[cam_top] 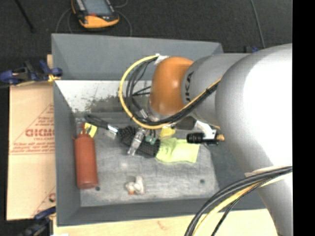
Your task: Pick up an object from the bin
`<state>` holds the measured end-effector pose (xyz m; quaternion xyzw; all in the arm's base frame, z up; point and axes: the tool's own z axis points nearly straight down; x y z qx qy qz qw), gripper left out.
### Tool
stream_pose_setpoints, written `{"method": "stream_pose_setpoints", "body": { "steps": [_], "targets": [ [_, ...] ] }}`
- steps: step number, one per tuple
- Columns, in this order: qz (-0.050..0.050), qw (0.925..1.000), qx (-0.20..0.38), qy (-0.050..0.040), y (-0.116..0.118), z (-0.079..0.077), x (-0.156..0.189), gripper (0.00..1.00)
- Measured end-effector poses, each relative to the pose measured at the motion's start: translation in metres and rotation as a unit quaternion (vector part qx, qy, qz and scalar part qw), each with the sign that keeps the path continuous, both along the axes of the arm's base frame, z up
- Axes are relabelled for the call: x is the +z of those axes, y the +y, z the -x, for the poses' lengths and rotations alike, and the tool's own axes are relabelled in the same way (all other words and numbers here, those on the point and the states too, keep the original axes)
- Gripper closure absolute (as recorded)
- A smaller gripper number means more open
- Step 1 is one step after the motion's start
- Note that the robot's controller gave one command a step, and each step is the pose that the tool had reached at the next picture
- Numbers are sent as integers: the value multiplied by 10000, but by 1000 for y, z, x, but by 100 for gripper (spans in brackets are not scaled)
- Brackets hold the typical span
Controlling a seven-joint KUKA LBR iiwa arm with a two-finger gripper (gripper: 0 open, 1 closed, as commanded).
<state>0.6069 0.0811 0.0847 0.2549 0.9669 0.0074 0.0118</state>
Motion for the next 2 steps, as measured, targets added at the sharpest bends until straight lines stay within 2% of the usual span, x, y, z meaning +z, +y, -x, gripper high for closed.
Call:
{"method": "stream_pose_setpoints", "body": {
  "steps": [1, 2],
  "targets": [
    [13, 10000, 15, 73, 0, 2, 16, 100],
    [30, 10000, 14, 85, -1, 1, 28, 100]
  ]
}}
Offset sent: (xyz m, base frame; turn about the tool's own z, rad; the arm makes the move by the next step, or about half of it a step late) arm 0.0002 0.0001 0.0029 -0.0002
